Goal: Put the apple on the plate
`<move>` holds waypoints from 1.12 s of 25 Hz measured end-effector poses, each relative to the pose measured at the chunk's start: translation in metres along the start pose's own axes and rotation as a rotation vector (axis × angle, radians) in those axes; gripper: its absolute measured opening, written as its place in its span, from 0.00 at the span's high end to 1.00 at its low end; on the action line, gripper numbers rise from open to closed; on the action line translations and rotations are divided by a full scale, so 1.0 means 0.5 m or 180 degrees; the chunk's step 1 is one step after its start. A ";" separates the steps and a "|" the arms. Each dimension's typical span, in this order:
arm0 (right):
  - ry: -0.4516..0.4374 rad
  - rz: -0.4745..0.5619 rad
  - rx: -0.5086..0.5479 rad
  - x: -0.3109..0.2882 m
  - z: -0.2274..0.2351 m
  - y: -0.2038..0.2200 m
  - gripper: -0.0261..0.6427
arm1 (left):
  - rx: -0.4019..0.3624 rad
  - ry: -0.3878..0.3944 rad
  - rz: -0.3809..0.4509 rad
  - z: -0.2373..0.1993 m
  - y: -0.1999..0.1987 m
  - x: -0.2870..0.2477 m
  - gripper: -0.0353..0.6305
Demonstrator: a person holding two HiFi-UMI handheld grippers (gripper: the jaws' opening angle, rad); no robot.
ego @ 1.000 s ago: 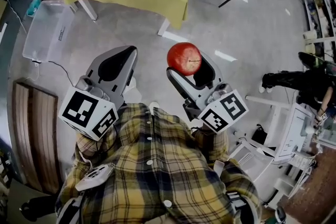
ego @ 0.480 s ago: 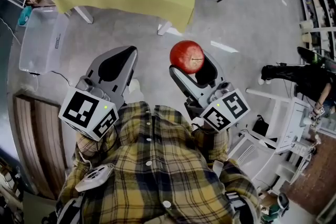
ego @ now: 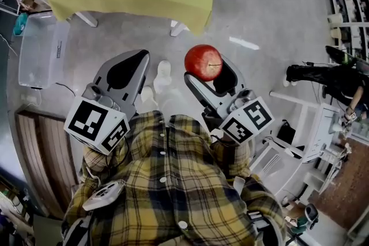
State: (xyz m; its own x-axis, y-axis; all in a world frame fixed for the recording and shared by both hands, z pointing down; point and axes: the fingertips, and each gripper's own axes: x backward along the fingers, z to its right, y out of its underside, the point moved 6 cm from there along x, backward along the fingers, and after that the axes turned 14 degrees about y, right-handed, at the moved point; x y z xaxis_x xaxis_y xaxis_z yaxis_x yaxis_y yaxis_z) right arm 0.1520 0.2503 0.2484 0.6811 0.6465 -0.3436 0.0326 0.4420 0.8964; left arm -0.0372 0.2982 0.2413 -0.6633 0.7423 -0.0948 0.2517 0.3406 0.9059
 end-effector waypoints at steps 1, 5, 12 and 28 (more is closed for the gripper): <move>-0.0011 -0.0001 -0.0008 -0.009 0.008 -0.004 0.41 | -0.0003 -0.0014 0.0000 -0.007 -0.004 -0.006 0.94; -0.0059 0.0022 -0.0050 -0.058 0.044 -0.029 0.41 | -0.0004 -0.0047 -0.0028 -0.045 -0.018 -0.046 0.94; -0.0215 0.0052 -0.0085 -0.139 0.113 -0.096 0.41 | -0.0112 -0.0049 -0.0008 -0.102 -0.081 -0.147 0.94; -0.0349 0.0133 -0.0050 -0.235 0.298 -0.203 0.41 | -0.0230 -0.0138 0.0106 -0.162 -0.161 -0.348 0.94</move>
State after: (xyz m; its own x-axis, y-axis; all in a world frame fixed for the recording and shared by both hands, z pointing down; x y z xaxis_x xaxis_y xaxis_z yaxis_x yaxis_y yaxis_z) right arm 0.1778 0.0369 0.2394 0.7577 0.5930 -0.2726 -0.0082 0.4263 0.9045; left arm 0.0010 0.0948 0.2184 -0.6239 0.7774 -0.0803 0.2206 0.2738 0.9362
